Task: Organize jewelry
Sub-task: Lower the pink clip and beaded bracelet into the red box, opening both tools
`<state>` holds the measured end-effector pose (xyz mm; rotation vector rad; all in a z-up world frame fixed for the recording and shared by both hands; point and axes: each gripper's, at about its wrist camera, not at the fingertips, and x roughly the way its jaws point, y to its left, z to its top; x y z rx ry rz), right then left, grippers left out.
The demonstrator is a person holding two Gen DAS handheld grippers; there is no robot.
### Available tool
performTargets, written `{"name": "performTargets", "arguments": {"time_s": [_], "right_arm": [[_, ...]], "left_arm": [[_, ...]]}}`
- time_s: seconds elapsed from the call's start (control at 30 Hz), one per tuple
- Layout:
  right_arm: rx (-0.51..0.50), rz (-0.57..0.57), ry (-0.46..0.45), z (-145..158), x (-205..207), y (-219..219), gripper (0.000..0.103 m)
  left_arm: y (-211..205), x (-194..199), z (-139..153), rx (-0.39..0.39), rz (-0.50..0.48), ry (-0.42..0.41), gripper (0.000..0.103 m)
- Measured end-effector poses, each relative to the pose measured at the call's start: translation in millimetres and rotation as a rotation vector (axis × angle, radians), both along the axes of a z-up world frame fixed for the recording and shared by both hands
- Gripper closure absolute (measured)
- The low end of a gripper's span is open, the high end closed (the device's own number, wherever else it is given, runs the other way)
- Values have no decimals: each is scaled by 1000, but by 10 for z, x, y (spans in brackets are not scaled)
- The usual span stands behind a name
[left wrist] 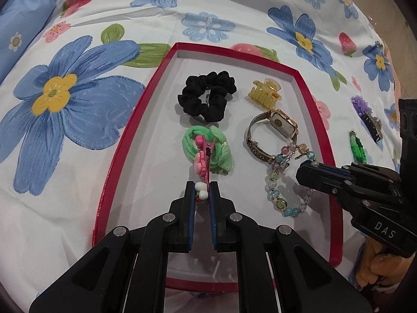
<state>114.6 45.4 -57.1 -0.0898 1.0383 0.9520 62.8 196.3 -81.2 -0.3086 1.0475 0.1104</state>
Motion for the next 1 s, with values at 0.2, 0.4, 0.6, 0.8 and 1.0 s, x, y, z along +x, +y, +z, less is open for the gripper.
{"name": "performTargets", "arguments": {"time_s": [0.2,0.4,0.6,0.8,1.0], "right_arm": [[-23,6,-3,-30,-1,21,95],[-25,10,-2,-25,-6,27,93],[-28,0,-7,-10,-15,5,90],[-21,-9,-2,9,-18,-31,88],[9,-23,-7,97,-50,-136,76]], "left_arm": [[17,15,-27,-5,6,15,94],[35,7,-18,-3,20,18,87],[58,-1,-16,-4,30,17,82],[59,-23,3,-3,39,17,78],[69,-91,67,-3,60,5,71]]}}
